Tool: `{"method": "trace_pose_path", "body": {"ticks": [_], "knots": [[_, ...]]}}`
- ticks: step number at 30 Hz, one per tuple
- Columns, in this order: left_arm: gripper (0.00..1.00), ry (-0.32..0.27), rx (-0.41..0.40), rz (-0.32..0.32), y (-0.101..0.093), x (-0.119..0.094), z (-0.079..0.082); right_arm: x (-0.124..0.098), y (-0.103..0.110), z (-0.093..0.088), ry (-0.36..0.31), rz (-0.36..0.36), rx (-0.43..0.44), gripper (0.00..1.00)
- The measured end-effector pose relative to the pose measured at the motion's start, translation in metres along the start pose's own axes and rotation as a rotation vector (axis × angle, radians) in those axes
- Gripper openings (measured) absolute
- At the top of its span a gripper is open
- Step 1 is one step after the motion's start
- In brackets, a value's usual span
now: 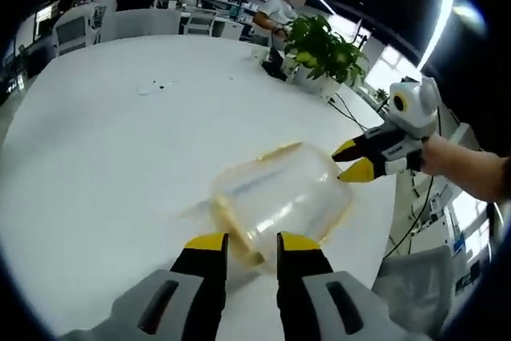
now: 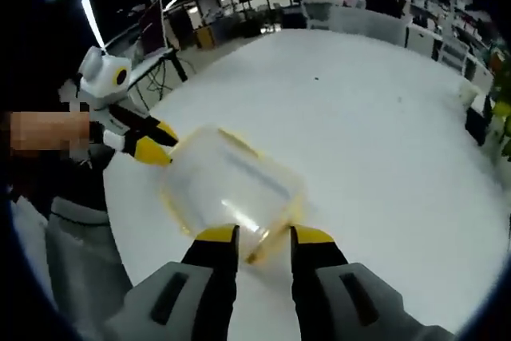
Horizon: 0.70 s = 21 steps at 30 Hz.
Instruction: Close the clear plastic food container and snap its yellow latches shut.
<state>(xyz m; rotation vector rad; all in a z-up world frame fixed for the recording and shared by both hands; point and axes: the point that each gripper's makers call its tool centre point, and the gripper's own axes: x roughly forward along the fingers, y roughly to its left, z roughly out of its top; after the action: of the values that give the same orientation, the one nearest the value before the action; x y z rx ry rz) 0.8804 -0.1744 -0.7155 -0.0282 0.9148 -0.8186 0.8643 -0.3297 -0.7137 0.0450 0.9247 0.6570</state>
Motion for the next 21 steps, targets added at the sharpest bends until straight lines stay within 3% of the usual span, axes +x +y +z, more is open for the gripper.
{"method": "trace_pose_path", "body": {"ticks": [6, 8, 21], "knots": [[0.17, -0.001, -0.056, -0.01, 0.0001, 0.0019, -0.0011, 0.0004, -0.0024, -0.0018, -0.021, 0.03, 0.08, 0.23], [0.17, -0.006, -0.145, -0.021, -0.0003, 0.0035, -0.0026, 0.0008, -0.0021, -0.0024, -0.019, 0.042, 0.116, 0.23], [0.17, 0.006, -0.178, -0.06, 0.0013, 0.0061, -0.0035, 0.004, -0.0043, 0.001, -0.025, 0.066, 0.181, 0.2]]}}
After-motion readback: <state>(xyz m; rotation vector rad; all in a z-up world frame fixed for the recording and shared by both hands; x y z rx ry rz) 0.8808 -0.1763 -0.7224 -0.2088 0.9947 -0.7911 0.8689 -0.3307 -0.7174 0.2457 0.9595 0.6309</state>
